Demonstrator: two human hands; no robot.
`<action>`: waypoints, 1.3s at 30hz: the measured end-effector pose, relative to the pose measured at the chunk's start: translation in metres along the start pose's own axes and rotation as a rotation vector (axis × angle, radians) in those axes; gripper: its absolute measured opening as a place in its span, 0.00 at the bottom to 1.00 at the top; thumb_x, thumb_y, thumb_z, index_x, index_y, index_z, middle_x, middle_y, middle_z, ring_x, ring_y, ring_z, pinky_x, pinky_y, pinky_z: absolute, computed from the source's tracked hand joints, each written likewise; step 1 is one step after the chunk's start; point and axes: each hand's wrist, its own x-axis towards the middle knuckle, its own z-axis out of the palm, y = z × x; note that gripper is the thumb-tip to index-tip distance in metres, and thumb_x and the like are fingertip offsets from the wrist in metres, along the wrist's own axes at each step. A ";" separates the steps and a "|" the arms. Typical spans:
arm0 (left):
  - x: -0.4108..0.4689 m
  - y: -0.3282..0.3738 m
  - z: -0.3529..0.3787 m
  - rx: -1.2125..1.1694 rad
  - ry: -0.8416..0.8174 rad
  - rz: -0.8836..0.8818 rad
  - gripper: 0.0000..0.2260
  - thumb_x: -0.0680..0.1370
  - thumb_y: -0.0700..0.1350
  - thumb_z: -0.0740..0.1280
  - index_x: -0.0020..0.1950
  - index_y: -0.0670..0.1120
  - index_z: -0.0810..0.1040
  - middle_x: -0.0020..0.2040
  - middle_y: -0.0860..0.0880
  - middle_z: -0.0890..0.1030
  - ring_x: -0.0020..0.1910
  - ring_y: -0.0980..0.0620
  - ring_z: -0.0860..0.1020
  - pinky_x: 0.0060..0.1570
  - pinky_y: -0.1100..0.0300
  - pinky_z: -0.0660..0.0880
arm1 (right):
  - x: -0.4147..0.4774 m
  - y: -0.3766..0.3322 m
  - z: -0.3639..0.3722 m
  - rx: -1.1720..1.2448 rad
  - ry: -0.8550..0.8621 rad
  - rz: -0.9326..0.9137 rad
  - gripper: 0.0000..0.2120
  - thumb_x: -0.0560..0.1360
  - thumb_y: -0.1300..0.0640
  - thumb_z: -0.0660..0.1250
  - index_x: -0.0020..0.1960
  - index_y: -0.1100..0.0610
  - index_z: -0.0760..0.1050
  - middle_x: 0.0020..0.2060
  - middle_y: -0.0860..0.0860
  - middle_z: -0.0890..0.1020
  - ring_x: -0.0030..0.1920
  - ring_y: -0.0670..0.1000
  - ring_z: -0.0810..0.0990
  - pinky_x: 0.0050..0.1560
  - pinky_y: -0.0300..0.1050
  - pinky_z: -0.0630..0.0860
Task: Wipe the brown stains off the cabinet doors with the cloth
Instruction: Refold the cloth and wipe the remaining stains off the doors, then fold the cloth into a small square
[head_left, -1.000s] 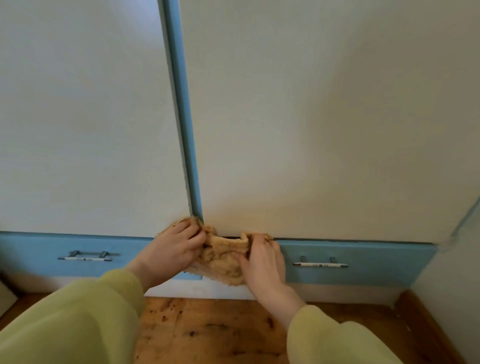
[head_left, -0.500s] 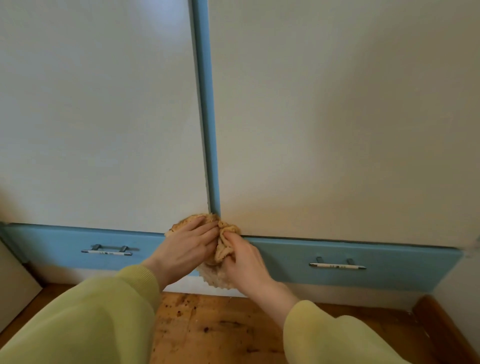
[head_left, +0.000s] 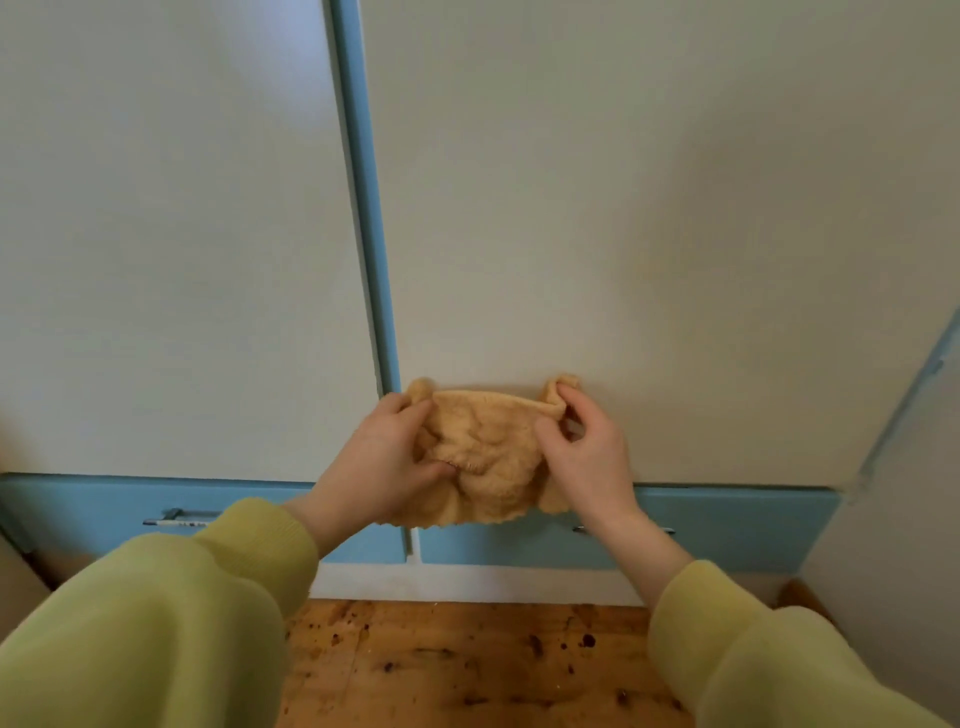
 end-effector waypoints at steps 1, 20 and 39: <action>0.000 0.003 -0.009 -0.033 0.000 -0.012 0.33 0.67 0.59 0.69 0.67 0.43 0.69 0.63 0.45 0.70 0.61 0.49 0.70 0.54 0.69 0.60 | 0.004 -0.004 -0.009 0.049 0.014 0.011 0.19 0.74 0.60 0.65 0.64 0.59 0.72 0.53 0.46 0.75 0.54 0.44 0.73 0.55 0.35 0.67; 0.010 -0.021 -0.126 -0.100 0.209 -0.027 0.08 0.69 0.46 0.73 0.36 0.53 0.74 0.35 0.53 0.77 0.37 0.58 0.74 0.35 0.71 0.65 | 0.072 -0.080 -0.090 -0.263 -0.188 -0.216 0.10 0.66 0.63 0.72 0.36 0.50 0.76 0.30 0.46 0.76 0.33 0.46 0.72 0.37 0.39 0.68; 0.136 0.008 -0.404 -0.325 -0.157 -0.231 0.07 0.67 0.38 0.74 0.33 0.43 0.76 0.22 0.50 0.75 0.22 0.55 0.75 0.25 0.65 0.72 | 0.226 -0.346 -0.151 -0.339 -0.806 -0.171 0.04 0.70 0.59 0.70 0.45 0.53 0.78 0.29 0.44 0.78 0.22 0.47 0.72 0.22 0.37 0.70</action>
